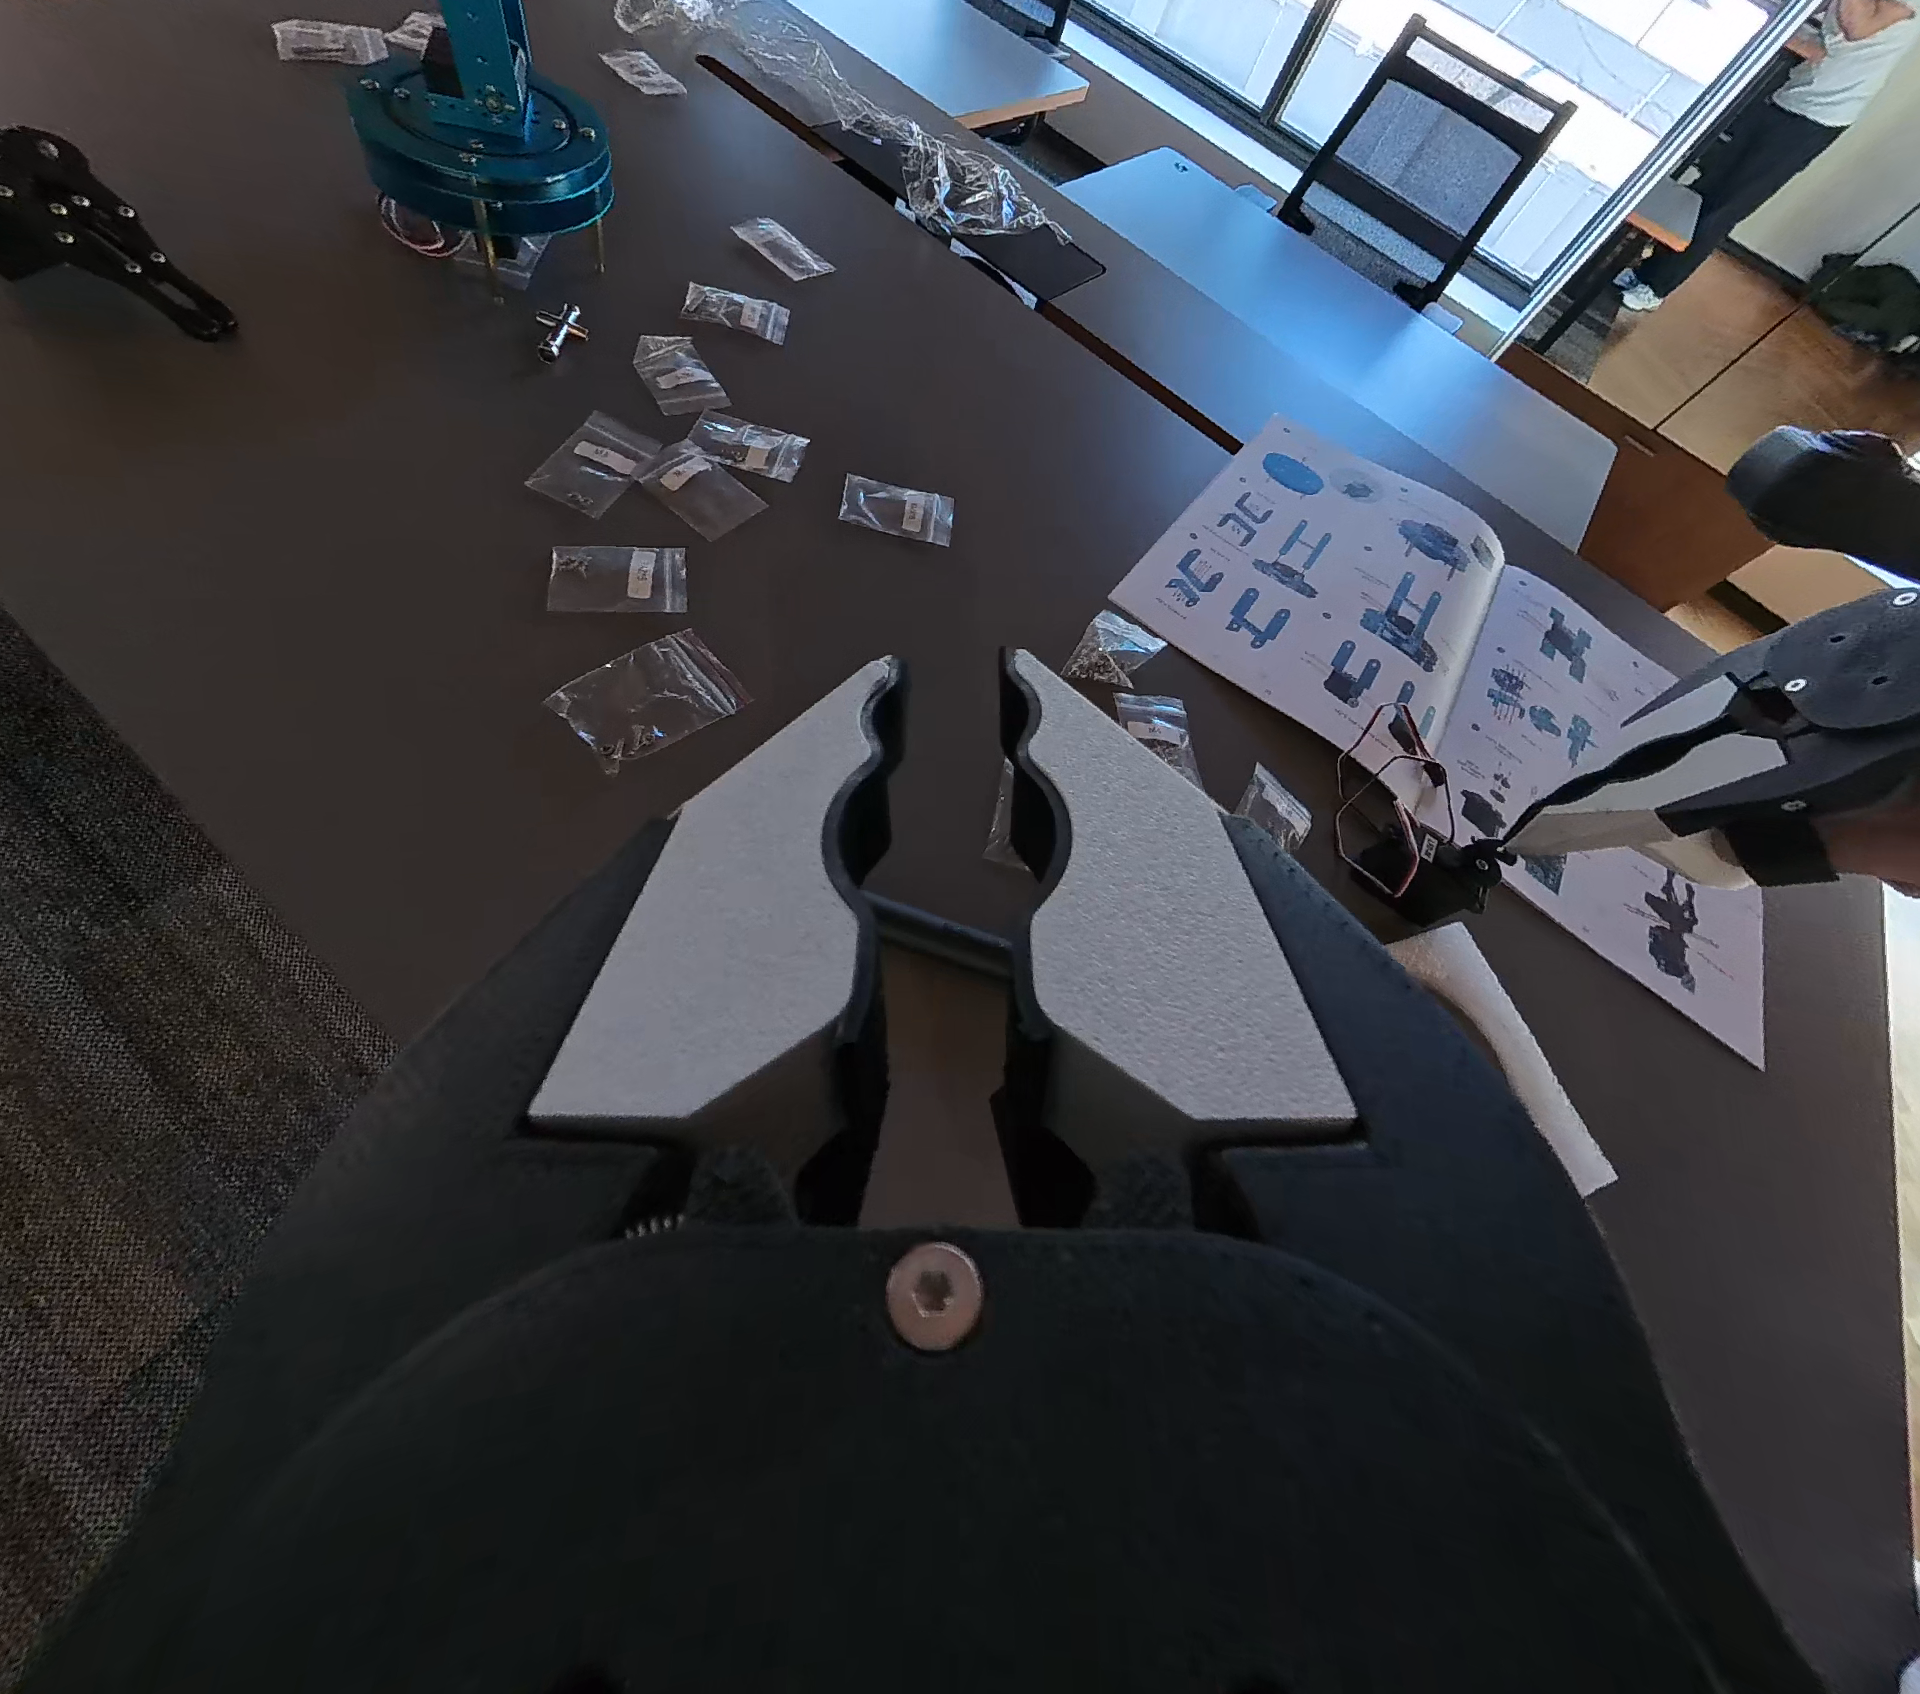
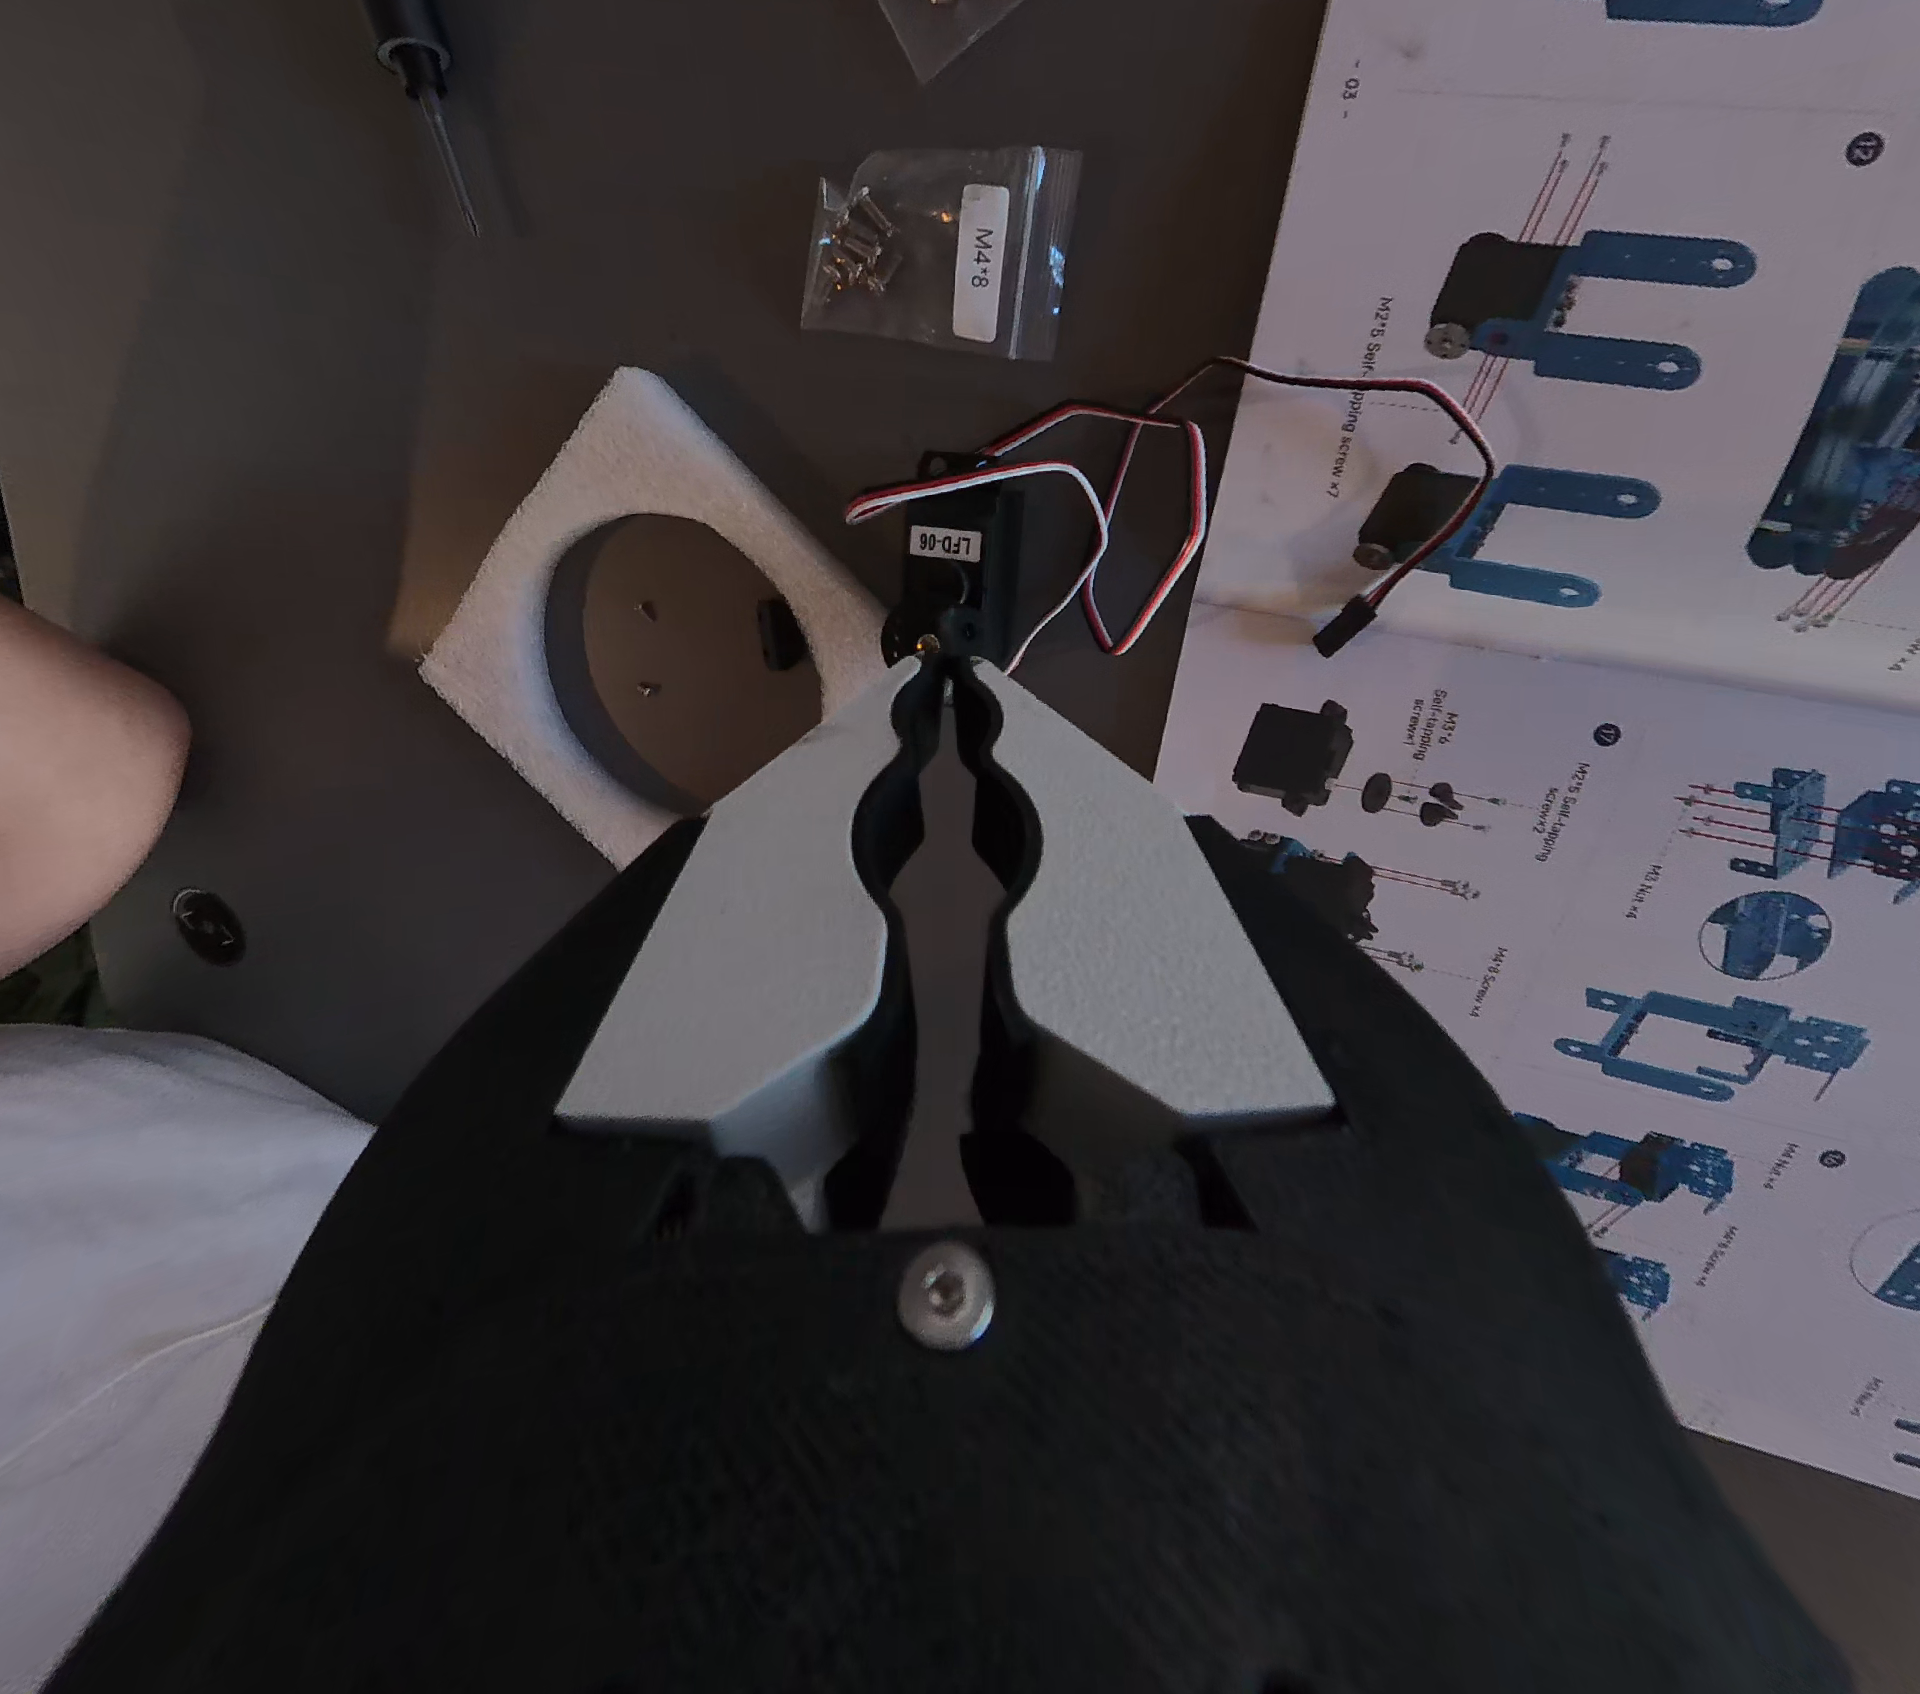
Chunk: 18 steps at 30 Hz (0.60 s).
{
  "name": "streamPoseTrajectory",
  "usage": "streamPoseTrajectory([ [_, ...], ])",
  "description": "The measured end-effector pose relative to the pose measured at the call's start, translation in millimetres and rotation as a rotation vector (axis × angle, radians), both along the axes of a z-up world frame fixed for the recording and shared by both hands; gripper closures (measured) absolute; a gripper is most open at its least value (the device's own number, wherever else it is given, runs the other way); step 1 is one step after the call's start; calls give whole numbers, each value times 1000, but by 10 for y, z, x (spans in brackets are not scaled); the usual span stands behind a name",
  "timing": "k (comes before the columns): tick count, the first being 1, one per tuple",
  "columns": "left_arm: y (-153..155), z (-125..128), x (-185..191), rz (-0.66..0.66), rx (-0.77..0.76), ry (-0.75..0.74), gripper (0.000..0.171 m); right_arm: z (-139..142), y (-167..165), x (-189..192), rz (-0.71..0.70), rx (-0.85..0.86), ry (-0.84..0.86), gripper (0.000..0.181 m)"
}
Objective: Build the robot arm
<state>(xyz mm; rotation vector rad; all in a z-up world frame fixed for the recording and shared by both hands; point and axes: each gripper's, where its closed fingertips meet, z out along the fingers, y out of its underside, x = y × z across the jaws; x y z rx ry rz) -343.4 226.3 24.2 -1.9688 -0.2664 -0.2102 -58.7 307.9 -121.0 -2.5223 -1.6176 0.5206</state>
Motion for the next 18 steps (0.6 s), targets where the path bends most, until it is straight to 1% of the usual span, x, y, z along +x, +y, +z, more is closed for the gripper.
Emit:
streamPoseTrajectory([
  [7,28,-18,29,-12,-11,-4,155,-14,11,-9,-15,-8,4,179],
  [18,22,-29,22,-8,-18,-9,156,6,-37,-29,2,8,-9,179],
])
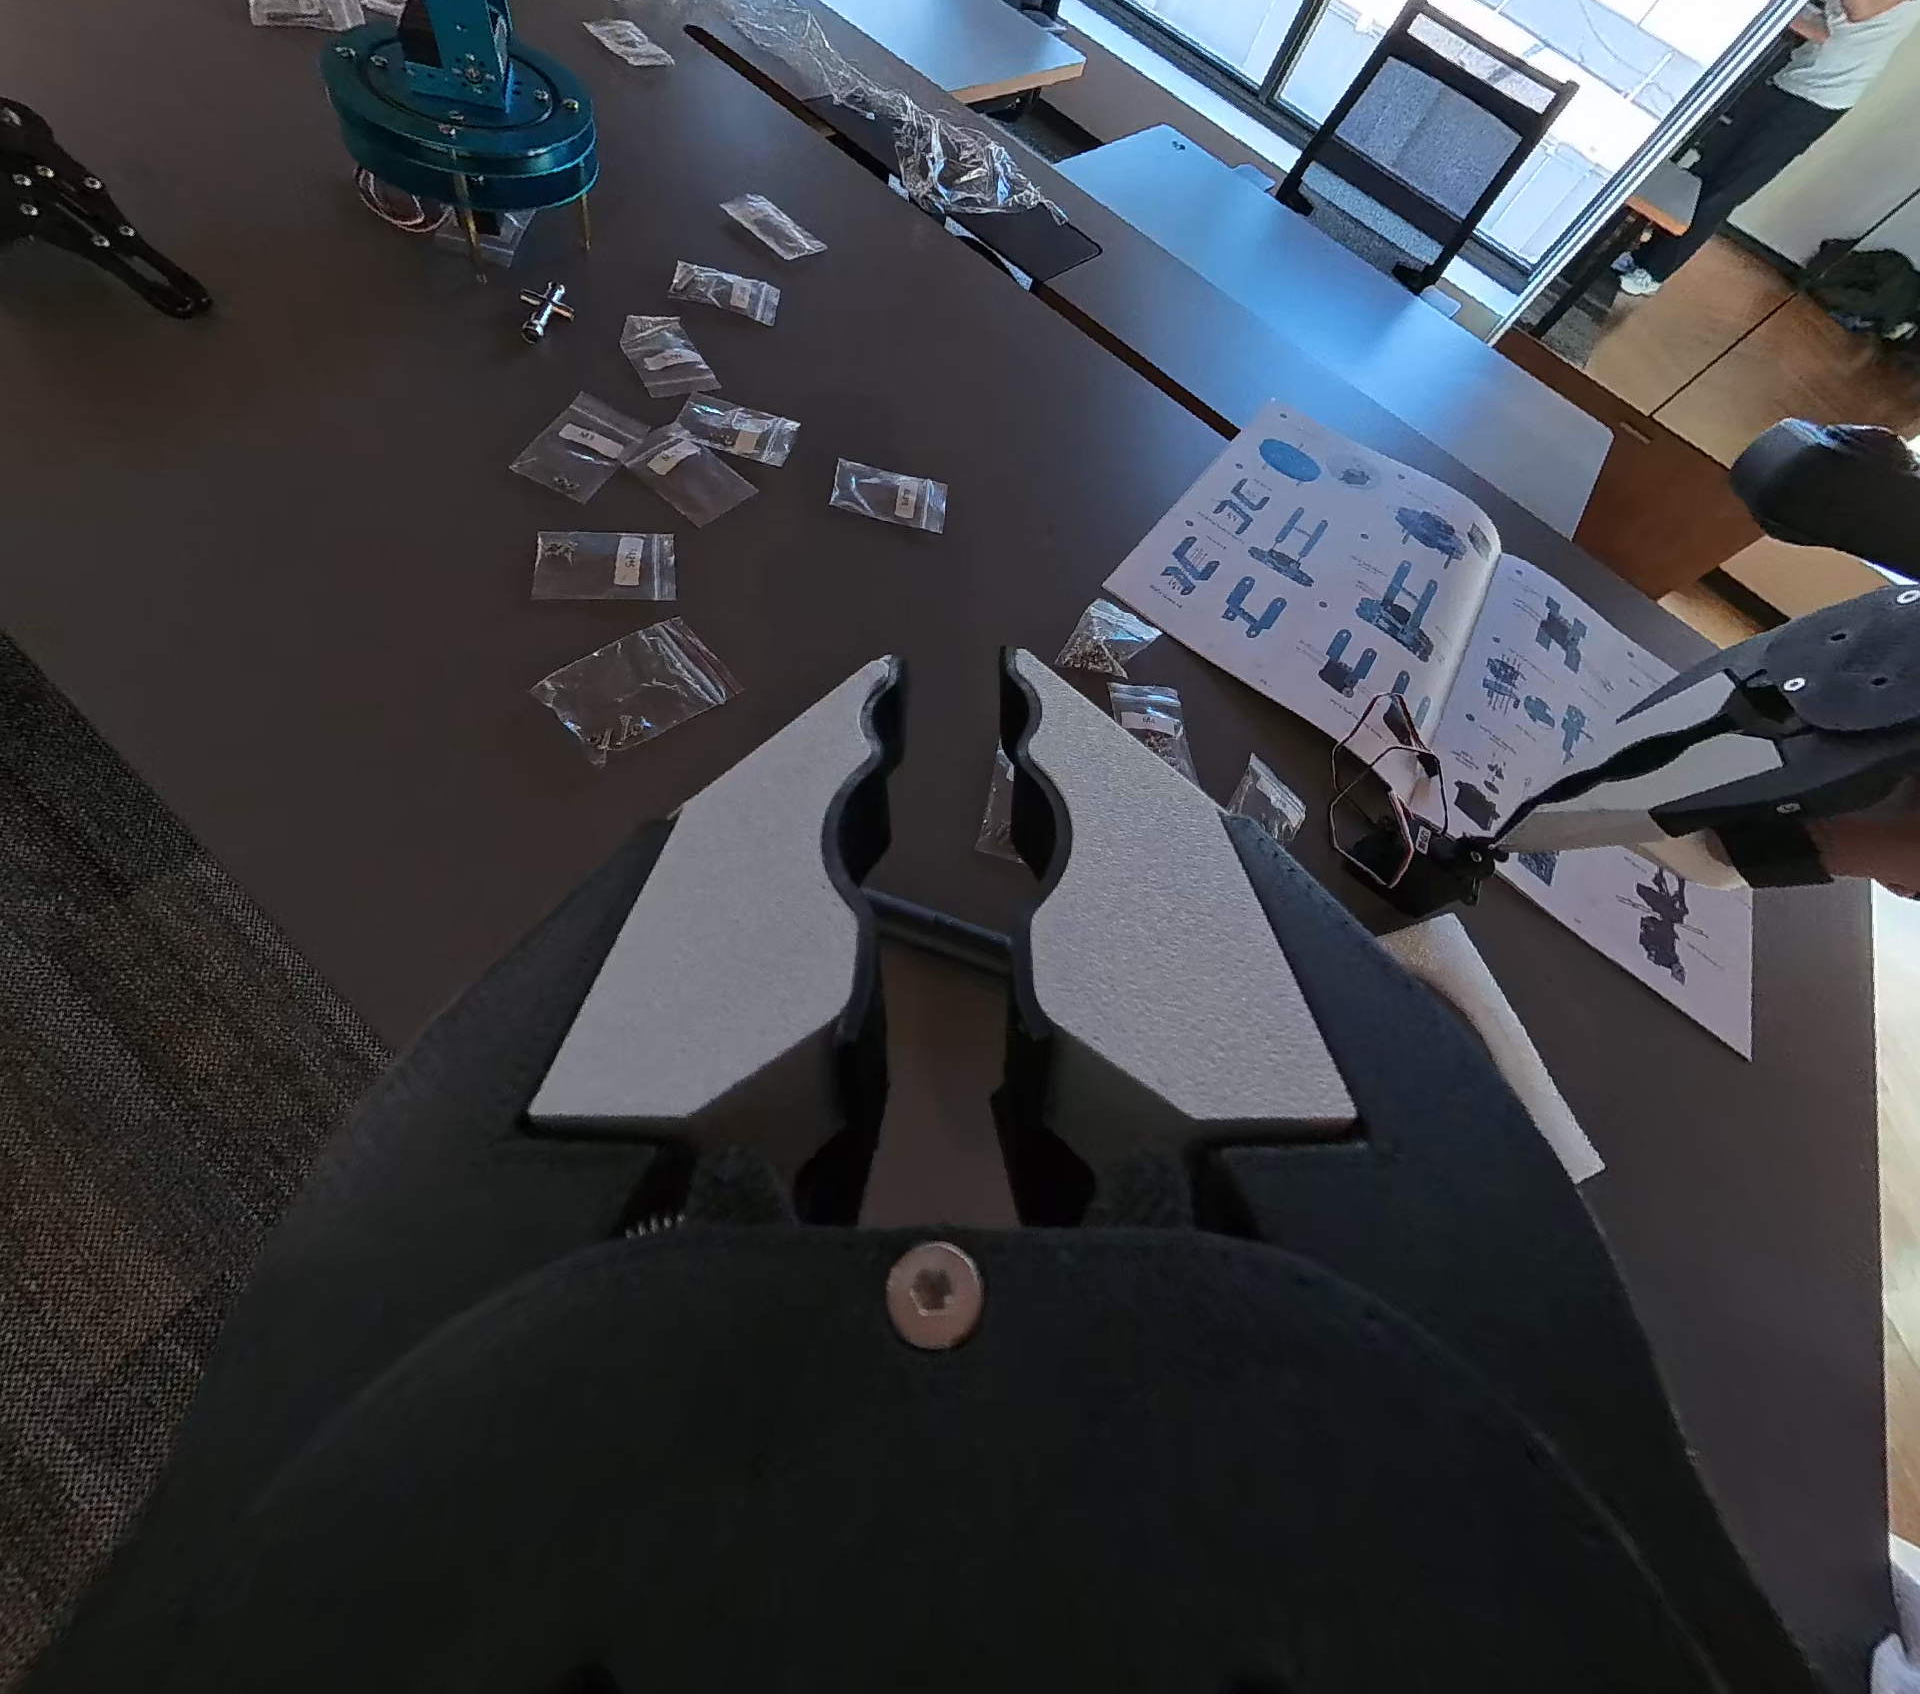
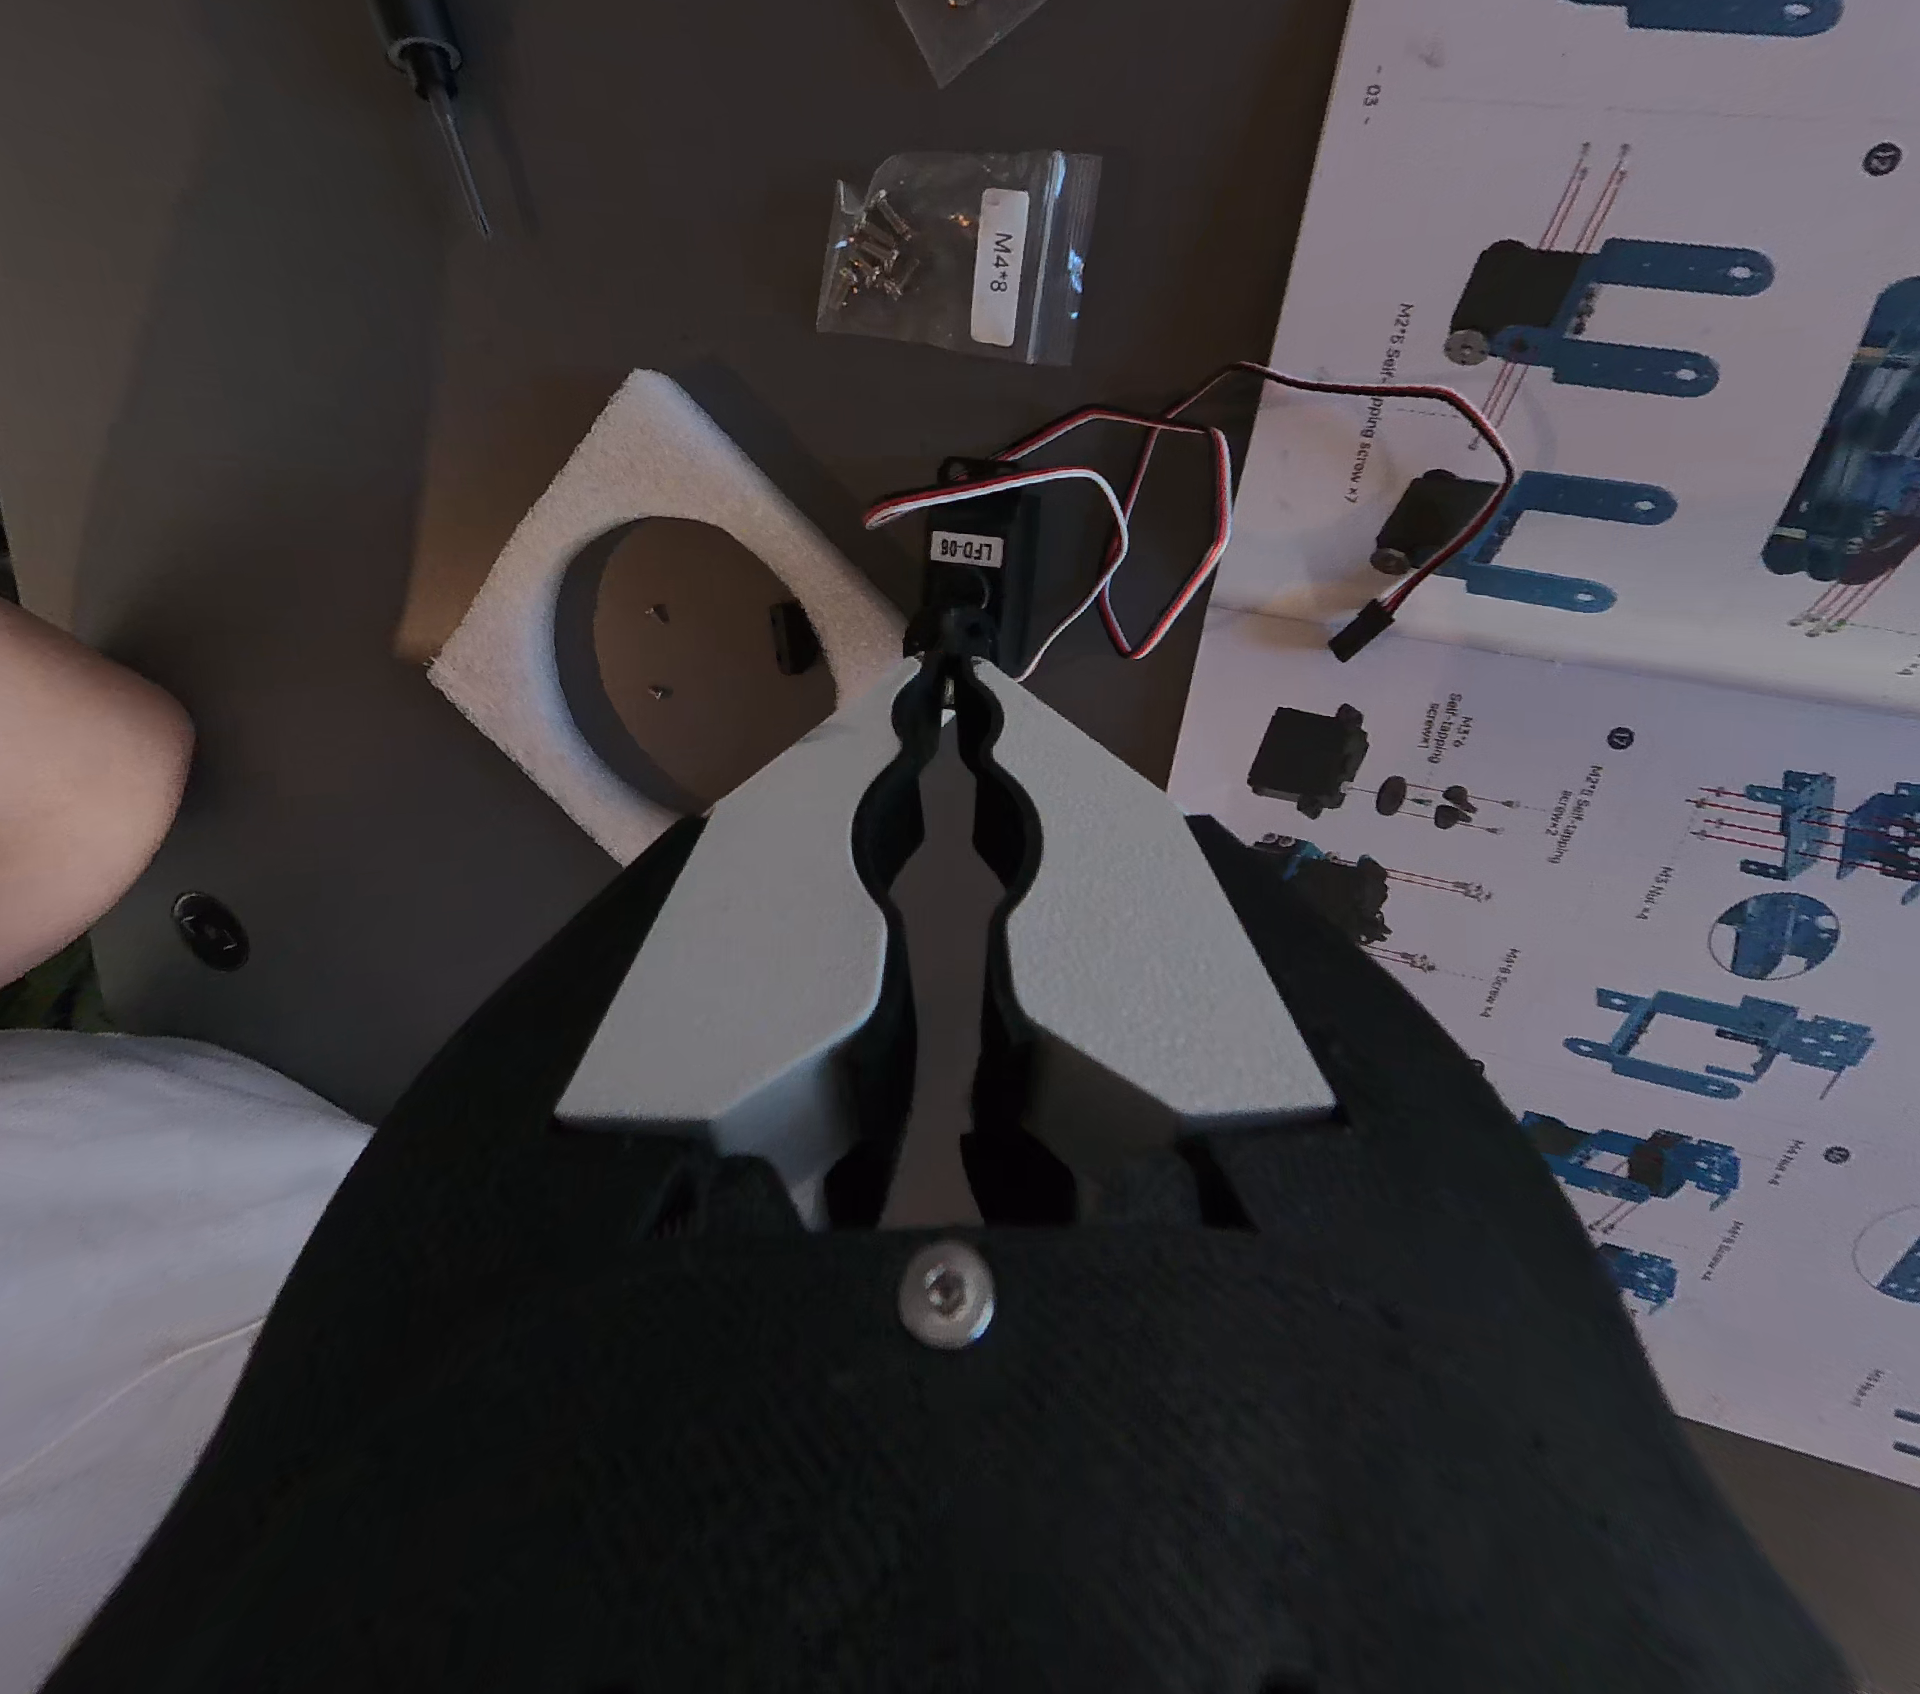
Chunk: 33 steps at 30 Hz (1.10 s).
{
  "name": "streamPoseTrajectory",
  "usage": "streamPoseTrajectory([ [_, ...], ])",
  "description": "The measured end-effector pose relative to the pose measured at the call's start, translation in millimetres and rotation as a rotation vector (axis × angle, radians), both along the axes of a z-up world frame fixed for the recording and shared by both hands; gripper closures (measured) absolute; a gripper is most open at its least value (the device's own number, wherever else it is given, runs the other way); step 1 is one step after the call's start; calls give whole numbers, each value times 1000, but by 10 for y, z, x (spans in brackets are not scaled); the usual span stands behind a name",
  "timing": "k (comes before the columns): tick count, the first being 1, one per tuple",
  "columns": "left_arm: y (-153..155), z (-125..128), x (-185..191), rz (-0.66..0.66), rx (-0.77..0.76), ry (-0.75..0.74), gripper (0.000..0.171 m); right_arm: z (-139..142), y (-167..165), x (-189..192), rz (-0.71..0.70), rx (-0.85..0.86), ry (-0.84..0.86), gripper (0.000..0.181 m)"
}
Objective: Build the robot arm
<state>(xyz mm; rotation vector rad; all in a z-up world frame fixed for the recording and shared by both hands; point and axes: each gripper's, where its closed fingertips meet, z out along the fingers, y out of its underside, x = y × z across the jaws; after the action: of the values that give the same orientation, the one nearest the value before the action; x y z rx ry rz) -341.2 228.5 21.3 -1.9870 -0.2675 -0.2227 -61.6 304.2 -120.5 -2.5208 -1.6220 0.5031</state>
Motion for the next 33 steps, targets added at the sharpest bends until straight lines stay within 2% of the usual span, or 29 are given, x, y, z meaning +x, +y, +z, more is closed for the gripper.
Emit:
streamPoseTrajectory([
  [27,-12,-27,4,-6,-8,-17,156,-53,-46,7,10,-15,-17,177],
  [33,-9,-23,10,-7,-8,-16,156,9,-21,-26,7,-5,17,174],
])
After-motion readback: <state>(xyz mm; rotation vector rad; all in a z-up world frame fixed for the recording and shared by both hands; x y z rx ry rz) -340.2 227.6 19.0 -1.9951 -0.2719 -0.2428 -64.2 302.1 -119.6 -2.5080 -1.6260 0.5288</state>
